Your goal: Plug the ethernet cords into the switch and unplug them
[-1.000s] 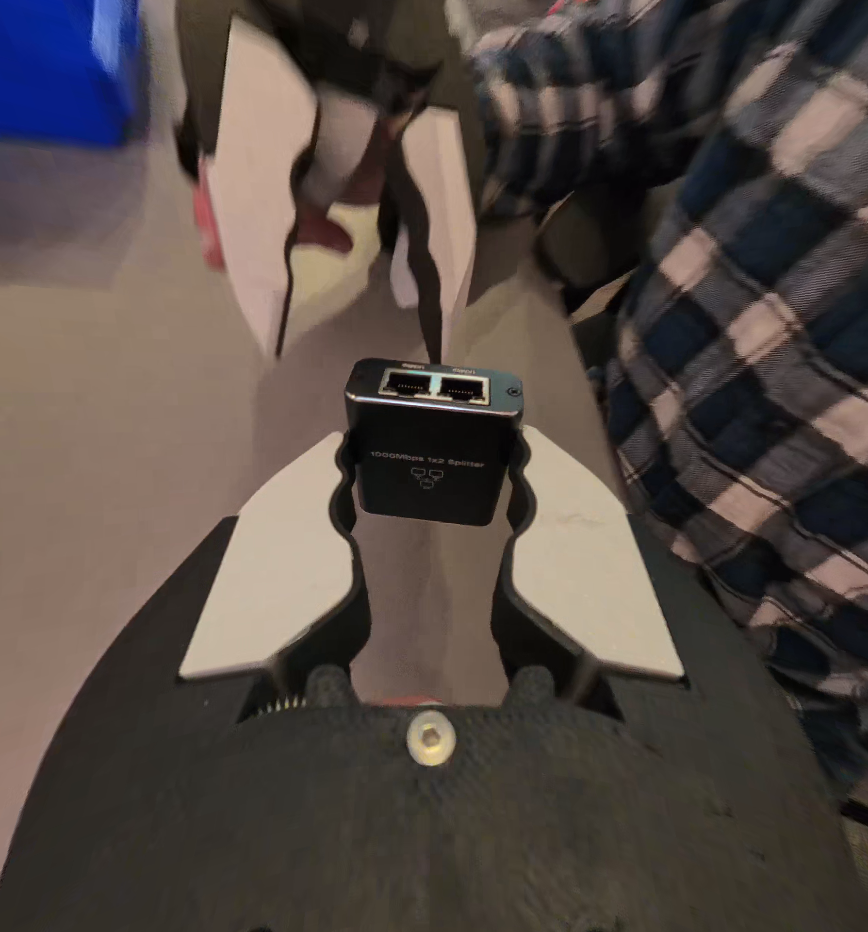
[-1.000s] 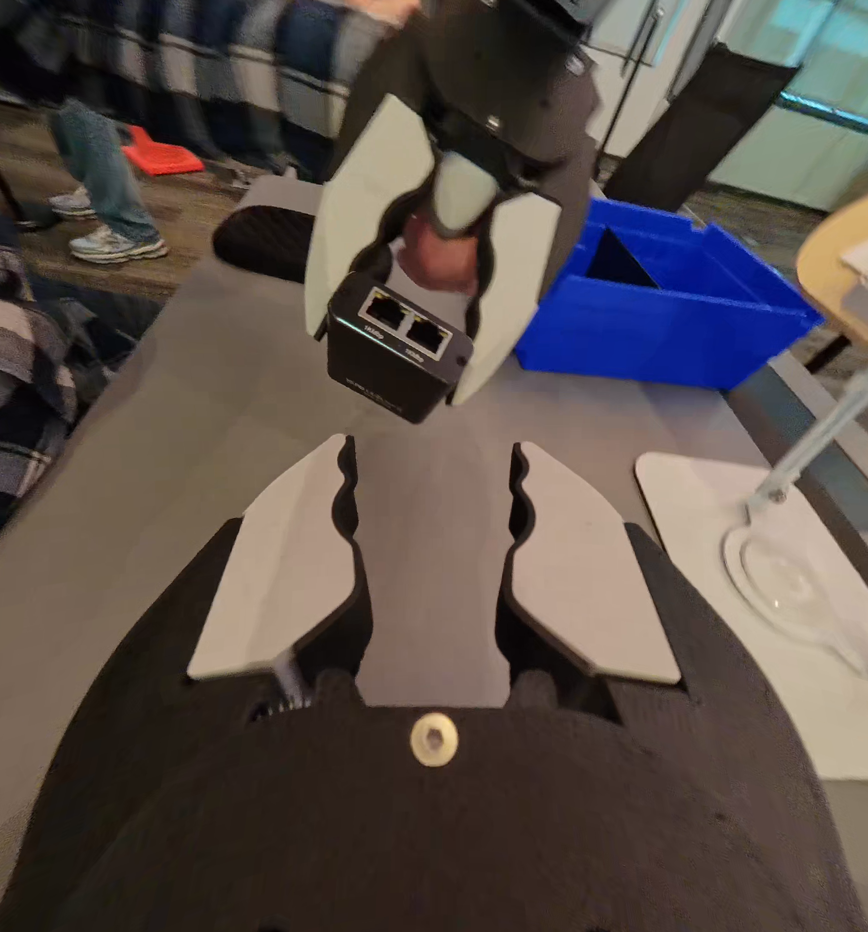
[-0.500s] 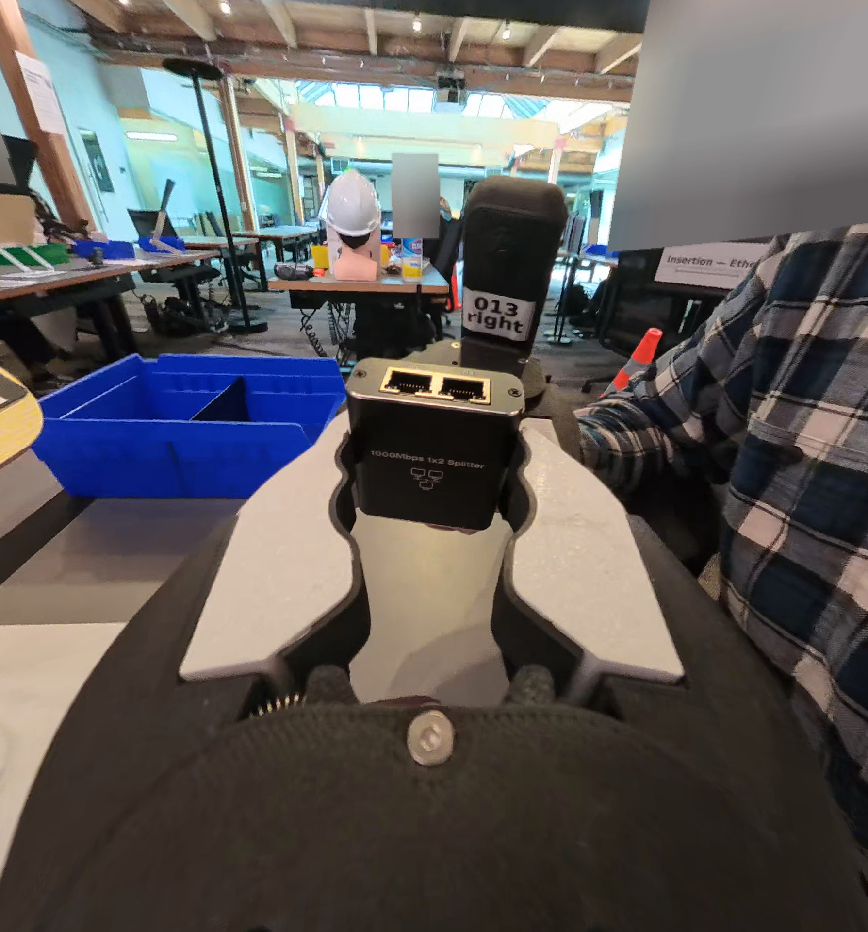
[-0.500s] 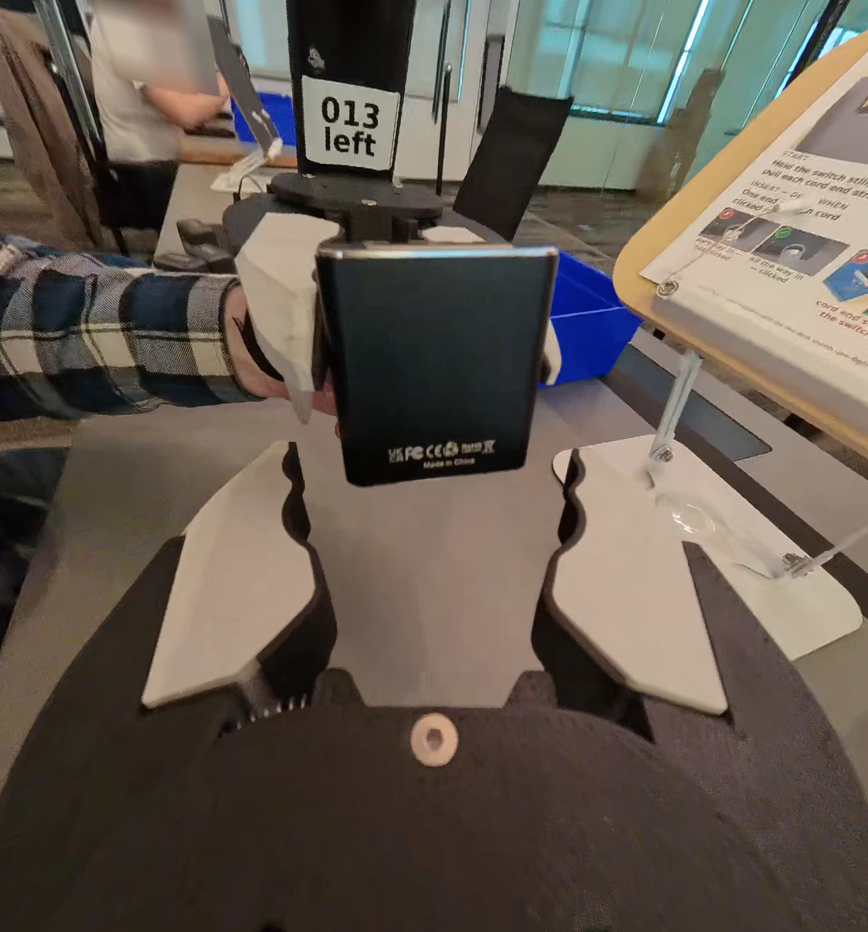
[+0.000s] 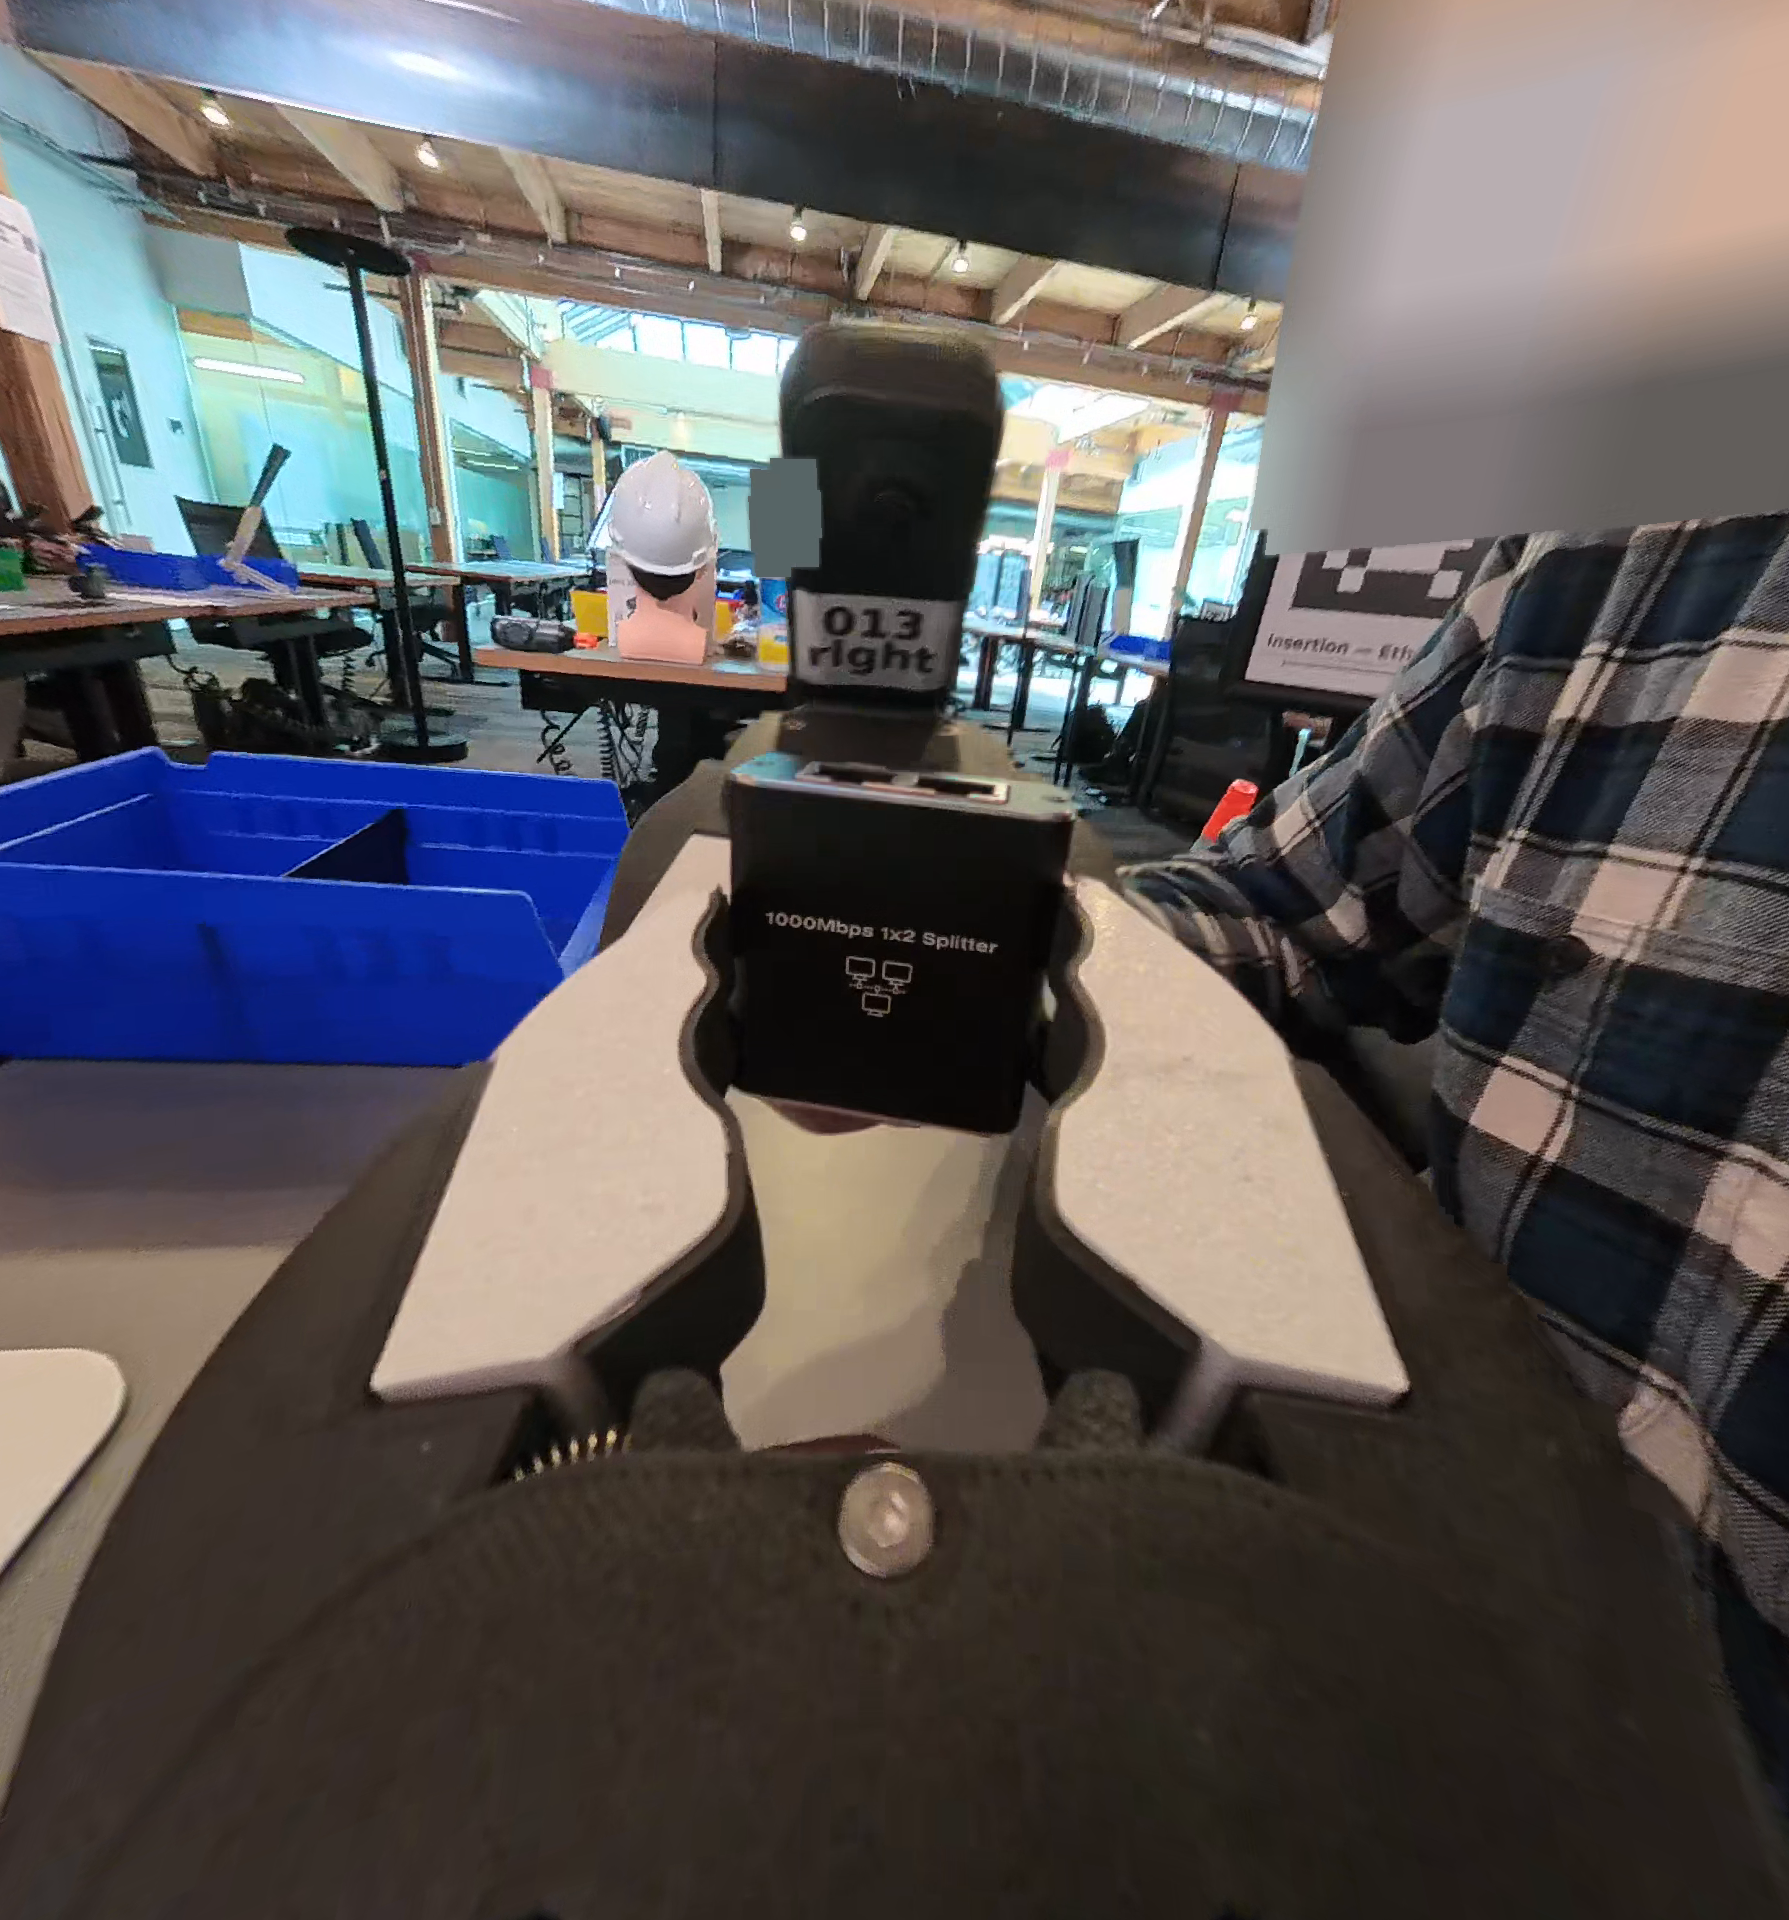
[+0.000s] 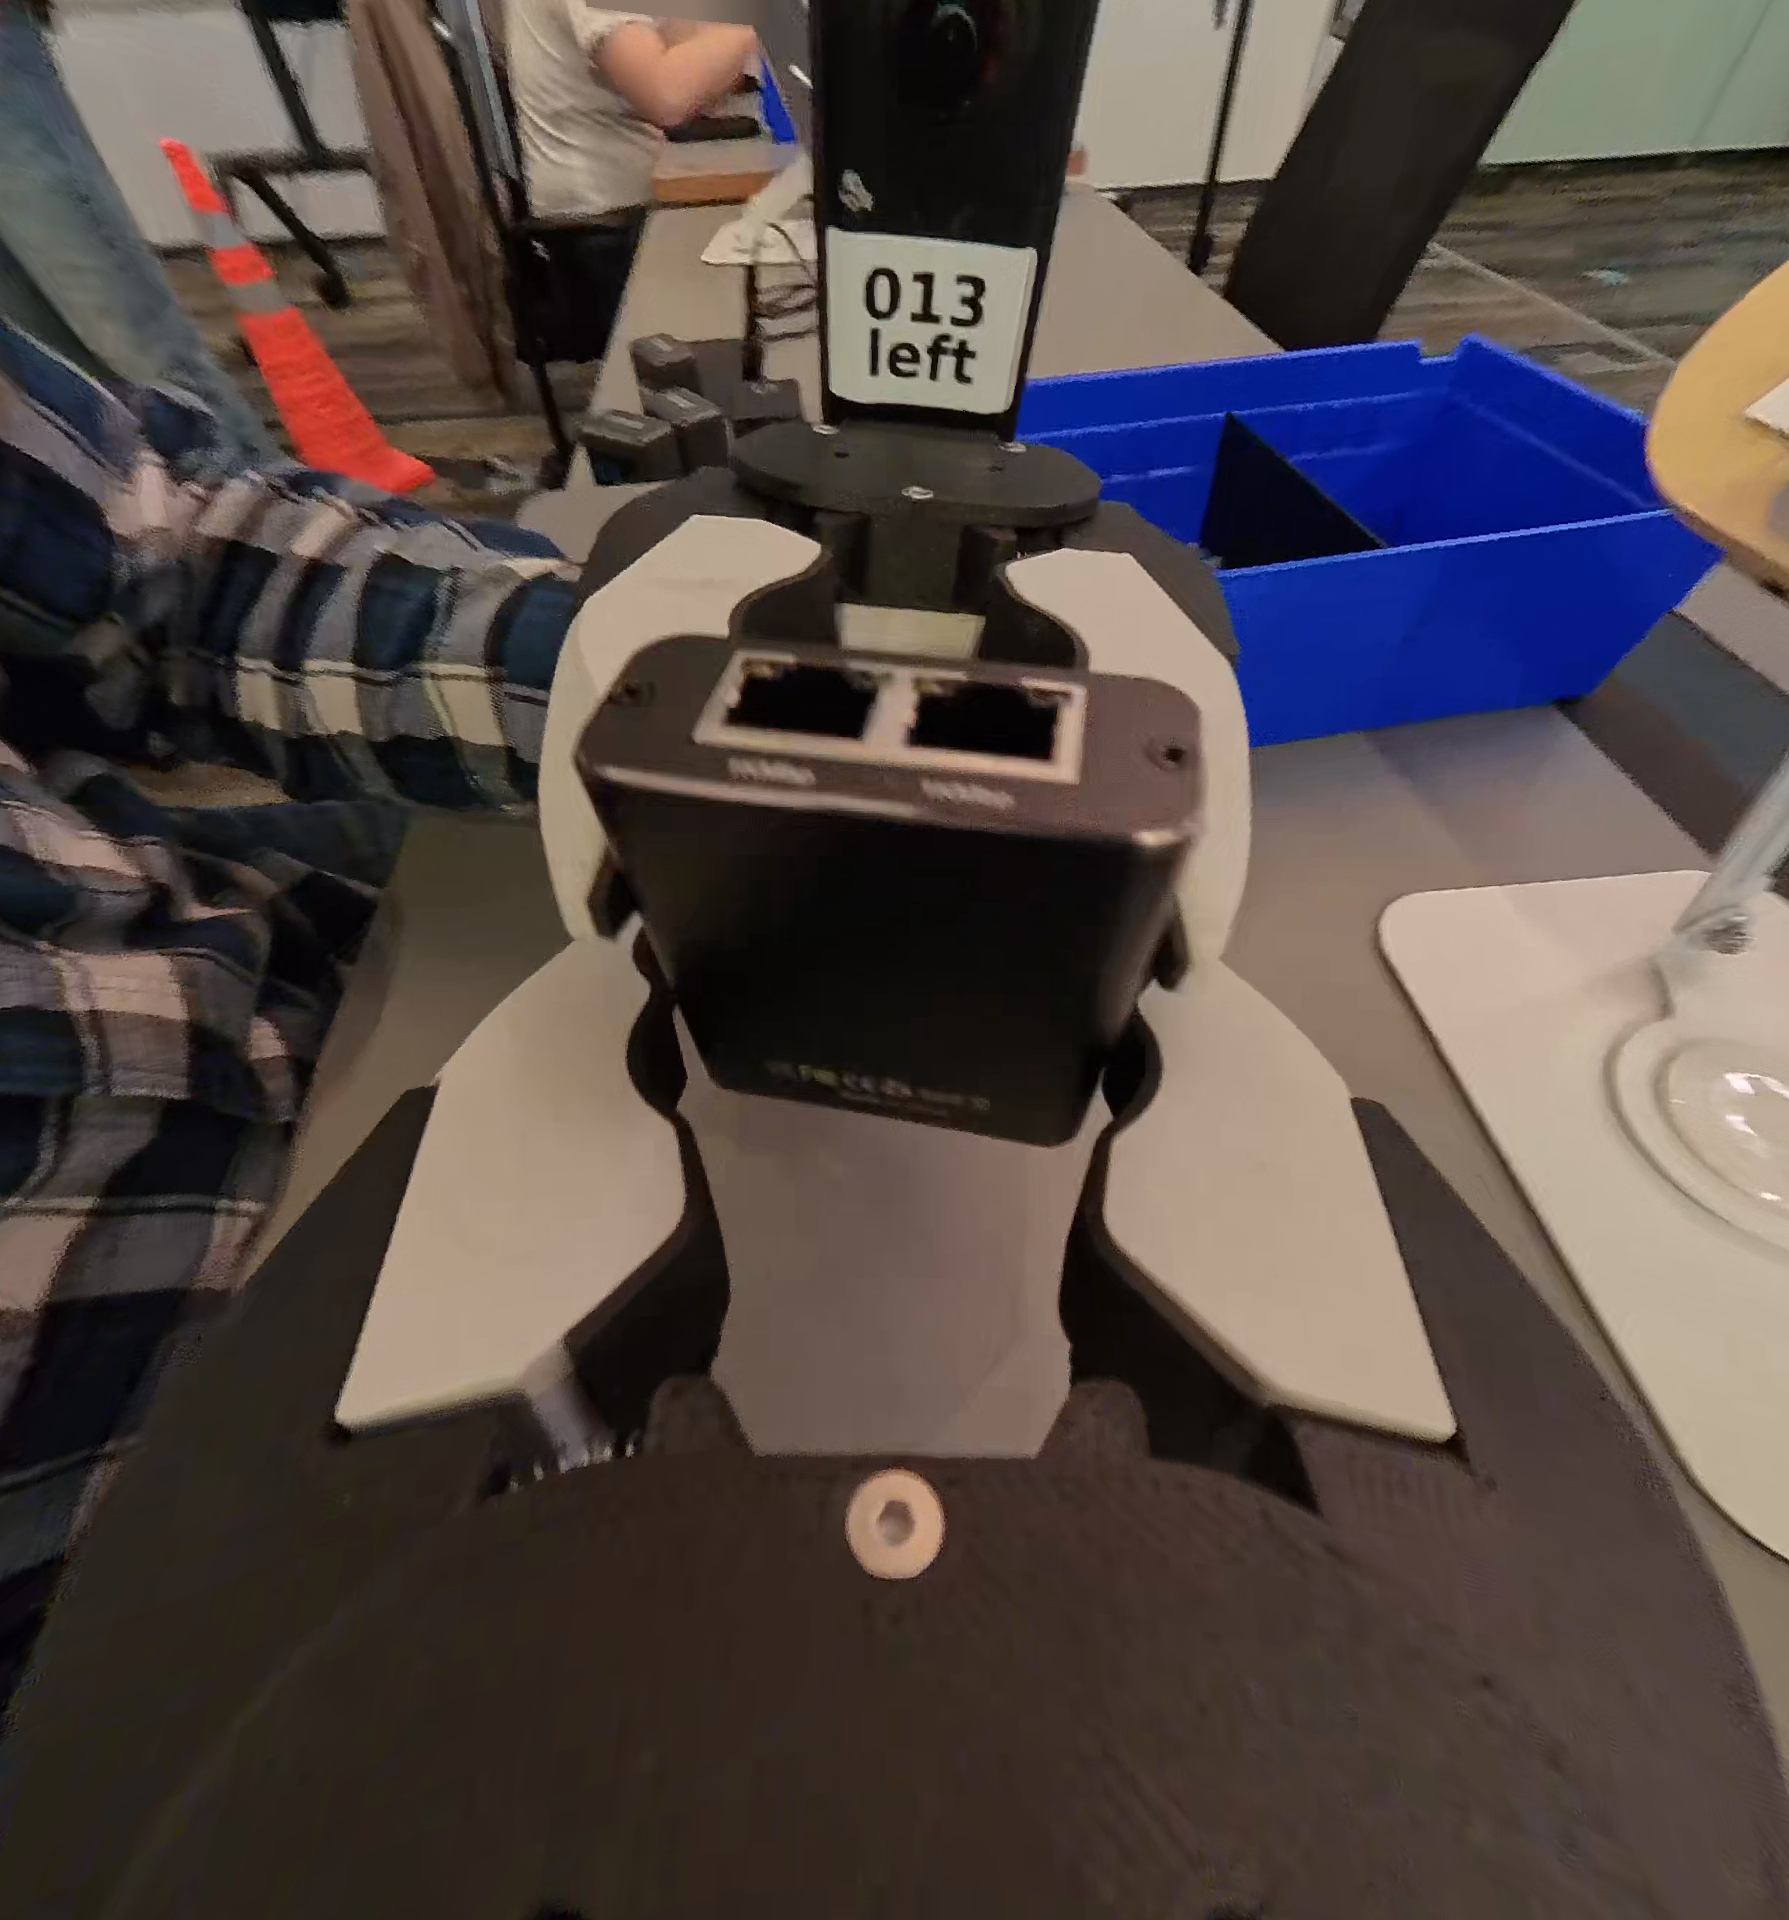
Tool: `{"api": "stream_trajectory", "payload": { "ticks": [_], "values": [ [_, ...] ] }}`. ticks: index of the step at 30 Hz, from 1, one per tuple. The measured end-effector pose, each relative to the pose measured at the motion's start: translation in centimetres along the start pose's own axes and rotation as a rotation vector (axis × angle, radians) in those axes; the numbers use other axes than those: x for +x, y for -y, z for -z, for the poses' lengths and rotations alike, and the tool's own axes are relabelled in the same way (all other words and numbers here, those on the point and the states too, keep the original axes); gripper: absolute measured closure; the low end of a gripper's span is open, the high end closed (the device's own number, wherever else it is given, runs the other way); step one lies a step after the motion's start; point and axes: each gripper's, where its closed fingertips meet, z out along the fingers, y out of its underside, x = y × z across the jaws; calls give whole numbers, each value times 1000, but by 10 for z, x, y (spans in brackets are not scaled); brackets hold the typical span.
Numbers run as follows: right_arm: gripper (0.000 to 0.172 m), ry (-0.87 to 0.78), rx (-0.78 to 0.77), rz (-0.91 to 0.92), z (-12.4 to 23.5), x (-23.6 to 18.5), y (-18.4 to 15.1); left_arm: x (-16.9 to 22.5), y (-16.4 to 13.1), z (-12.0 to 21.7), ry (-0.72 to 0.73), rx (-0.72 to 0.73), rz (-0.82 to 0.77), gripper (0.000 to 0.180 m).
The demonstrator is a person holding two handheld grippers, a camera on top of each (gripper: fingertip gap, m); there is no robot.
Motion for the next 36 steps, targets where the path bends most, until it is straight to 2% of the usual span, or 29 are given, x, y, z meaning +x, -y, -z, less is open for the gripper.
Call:
{"api": "stream_trajectory", "payload": {
  "ticks": [6,9,16,22,25,32,33,34,36],
  "values": [
    [94,83,24,-53,4,1,-1,-4,4,2,1,100,61,122],
    [94,107,18,-44,5,1,-2,-4,4,1,15,120,56,122],
    [94,159,8,-63,10,0,-6,-3,0,0,-49,113,72,122],
    [76,394,134,-300,27,-8,9,4,5,0,-184,92,69,122],
    [83,513,219,-440,40,-4,15,10,8,-5,-241,86,41,123],
    [92,630,449,-703,63,4,22,19,10,-16,-267,2,-103,122],
    [100,661,434,-730,64,0,18,16,10,-17,-242,-16,-136,123],
    [102,685,404,-742,64,-5,12,15,12,-17,-241,-29,-155,123],
    [105,724,441,-762,70,-12,16,15,16,-16,-244,-48,-189,123]
  ]
}}
